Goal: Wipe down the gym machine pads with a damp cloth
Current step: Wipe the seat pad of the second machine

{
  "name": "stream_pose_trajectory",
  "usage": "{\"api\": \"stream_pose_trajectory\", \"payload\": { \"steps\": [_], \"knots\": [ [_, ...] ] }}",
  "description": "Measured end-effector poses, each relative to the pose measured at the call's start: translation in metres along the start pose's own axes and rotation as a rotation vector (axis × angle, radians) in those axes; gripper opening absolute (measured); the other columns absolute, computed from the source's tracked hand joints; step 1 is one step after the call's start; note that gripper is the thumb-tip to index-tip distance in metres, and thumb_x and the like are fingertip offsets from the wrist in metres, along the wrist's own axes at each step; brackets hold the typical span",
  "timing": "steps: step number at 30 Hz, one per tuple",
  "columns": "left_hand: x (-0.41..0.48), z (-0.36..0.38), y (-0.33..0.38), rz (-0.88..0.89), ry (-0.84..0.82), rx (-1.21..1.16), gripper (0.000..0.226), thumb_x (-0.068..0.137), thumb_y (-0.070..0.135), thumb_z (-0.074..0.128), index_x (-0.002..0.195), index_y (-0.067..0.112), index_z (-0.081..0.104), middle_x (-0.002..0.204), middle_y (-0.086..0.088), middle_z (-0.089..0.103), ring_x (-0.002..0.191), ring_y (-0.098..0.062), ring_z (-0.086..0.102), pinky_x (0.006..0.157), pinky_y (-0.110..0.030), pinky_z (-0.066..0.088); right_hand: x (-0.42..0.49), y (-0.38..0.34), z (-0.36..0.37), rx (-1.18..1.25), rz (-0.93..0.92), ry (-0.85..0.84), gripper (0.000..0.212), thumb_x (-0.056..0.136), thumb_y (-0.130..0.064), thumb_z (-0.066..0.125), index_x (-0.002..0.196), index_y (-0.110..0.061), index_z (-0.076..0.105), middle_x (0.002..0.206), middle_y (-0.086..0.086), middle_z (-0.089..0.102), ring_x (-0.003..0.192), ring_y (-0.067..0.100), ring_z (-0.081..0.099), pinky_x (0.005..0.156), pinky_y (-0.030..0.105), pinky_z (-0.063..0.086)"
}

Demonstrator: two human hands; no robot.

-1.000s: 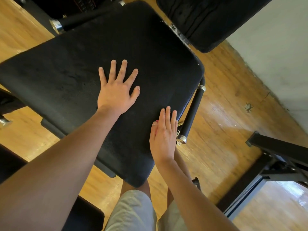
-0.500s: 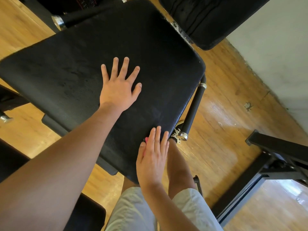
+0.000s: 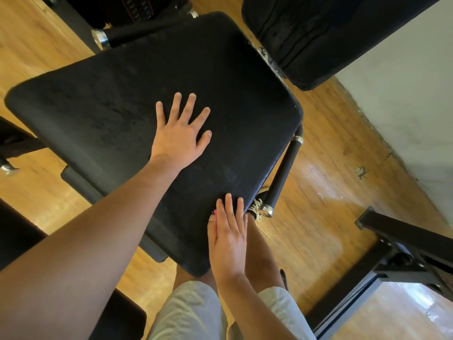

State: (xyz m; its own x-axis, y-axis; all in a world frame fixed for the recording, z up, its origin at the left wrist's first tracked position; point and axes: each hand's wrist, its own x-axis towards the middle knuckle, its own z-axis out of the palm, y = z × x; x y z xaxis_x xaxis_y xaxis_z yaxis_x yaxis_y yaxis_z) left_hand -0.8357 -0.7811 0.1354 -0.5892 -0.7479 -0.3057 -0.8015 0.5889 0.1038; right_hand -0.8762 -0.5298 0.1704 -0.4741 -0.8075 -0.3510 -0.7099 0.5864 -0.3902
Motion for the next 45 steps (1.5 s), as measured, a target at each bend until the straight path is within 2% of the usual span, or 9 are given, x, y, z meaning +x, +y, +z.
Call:
{"api": "stream_pose_trajectory", "payload": {
  "steps": [4, 9, 16, 20, 24, 31, 35, 38, 45],
  "knots": [
    [-0.002, 0.0, 0.003, -0.022, 0.009, -0.047, 0.06, 0.106, 0.052, 0.03, 0.16, 0.027, 0.029, 0.17, -0.012, 0.013, 0.158, -0.034, 0.003, 0.122, -0.066, 0.005, 0.004, 0.018, -0.01, -0.072, -0.052, 0.019, 0.036, 0.102, -0.02, 0.06, 0.138, -0.013, 0.064, 0.153, 0.004, 0.052, 0.149, 0.026, 0.037, 0.114, 0.04, 0.034],
    [-0.008, -0.005, 0.016, -0.022, 0.07, -0.108, 0.058, 0.106, 0.049, 0.034, 0.159, 0.025, 0.033, 0.17, -0.013, 0.015, 0.158, -0.035, 0.004, 0.122, -0.066, 0.005, 0.032, 0.037, -0.036, -0.079, -0.28, 0.091, 0.034, 0.101, -0.016, 0.06, 0.135, -0.011, 0.065, 0.152, 0.007, 0.053, 0.149, 0.028, 0.038, 0.106, 0.05, 0.05],
    [-0.005, -0.037, 0.033, -0.078, 0.225, -0.218, 0.055, 0.107, 0.048, 0.032, 0.157, 0.024, 0.036, 0.169, -0.014, 0.02, 0.158, -0.035, 0.007, 0.121, -0.067, 0.005, 0.136, 0.038, -0.127, -0.316, -0.721, 0.232, 0.032, 0.101, -0.014, 0.064, 0.132, -0.006, 0.067, 0.148, 0.012, 0.057, 0.144, 0.034, 0.045, 0.097, 0.049, 0.053],
    [0.008, -0.067, 0.052, -0.146, 0.316, -0.293, 0.055, 0.108, 0.049, 0.032, 0.158, 0.026, 0.036, 0.169, -0.012, 0.019, 0.158, -0.033, 0.007, 0.122, -0.065, 0.005, 0.185, 0.031, -0.192, -0.531, -0.859, 0.291, 0.035, 0.106, -0.02, 0.055, 0.137, -0.009, 0.063, 0.152, 0.01, 0.053, 0.145, 0.032, 0.043, 0.099, 0.046, 0.052],
    [0.026, -0.102, 0.083, -0.194, 0.402, -0.379, 0.055, 0.108, 0.048, 0.033, 0.158, 0.026, 0.035, 0.169, -0.012, 0.019, 0.158, -0.032, 0.008, 0.122, -0.065, 0.008, 0.222, 0.025, -0.249, -0.645, -0.931, 0.34, 0.036, 0.107, -0.021, 0.054, 0.14, -0.008, 0.06, 0.154, 0.012, 0.05, 0.148, 0.033, 0.04, 0.101, 0.047, 0.051],
    [0.067, -0.168, 0.141, -0.244, 0.504, -0.474, 0.055, 0.107, 0.049, 0.035, 0.158, 0.028, 0.035, 0.169, -0.012, 0.021, 0.158, -0.031, 0.011, 0.121, -0.067, 0.012, 0.273, -0.003, -0.345, -0.747, -1.051, 0.414, 0.038, 0.098, -0.02, 0.069, 0.133, -0.008, 0.066, 0.149, 0.011, 0.055, 0.141, 0.034, 0.048, 0.099, 0.045, 0.052],
    [0.086, -0.208, 0.177, -0.282, 0.552, -0.58, 0.054, 0.108, 0.047, 0.039, 0.158, 0.027, 0.035, 0.169, -0.011, 0.019, 0.158, -0.03, 0.009, 0.122, -0.066, 0.012, 0.283, -0.019, -0.401, -0.853, -1.109, 0.408, 0.045, 0.096, -0.023, 0.071, 0.139, -0.011, 0.062, 0.154, 0.008, 0.05, 0.147, 0.029, 0.041, 0.105, 0.045, 0.048],
    [0.103, -0.241, 0.203, -0.328, 0.581, -0.771, 0.056, 0.107, 0.048, 0.035, 0.159, 0.029, 0.034, 0.171, -0.008, 0.016, 0.159, -0.026, 0.007, 0.123, -0.064, 0.011, 0.284, -0.033, -0.443, -0.899, -1.129, 0.439, 0.053, 0.087, -0.025, 0.082, 0.135, -0.011, 0.066, 0.15, 0.007, 0.055, 0.143, 0.027, 0.047, 0.106, 0.041, 0.045],
    [0.159, -0.32, 0.255, -0.246, 0.693, -1.196, 0.065, 0.103, 0.062, 0.018, 0.163, 0.037, 0.014, 0.172, 0.008, -0.005, 0.156, -0.009, -0.014, 0.125, -0.053, 0.001, 0.294, -0.067, -0.549, -0.967, -1.147, 0.458, 0.05, 0.088, -0.017, 0.08, 0.135, -0.006, 0.065, 0.149, 0.013, 0.055, 0.145, 0.034, 0.044, 0.102, 0.049, 0.049]
  ]
}}
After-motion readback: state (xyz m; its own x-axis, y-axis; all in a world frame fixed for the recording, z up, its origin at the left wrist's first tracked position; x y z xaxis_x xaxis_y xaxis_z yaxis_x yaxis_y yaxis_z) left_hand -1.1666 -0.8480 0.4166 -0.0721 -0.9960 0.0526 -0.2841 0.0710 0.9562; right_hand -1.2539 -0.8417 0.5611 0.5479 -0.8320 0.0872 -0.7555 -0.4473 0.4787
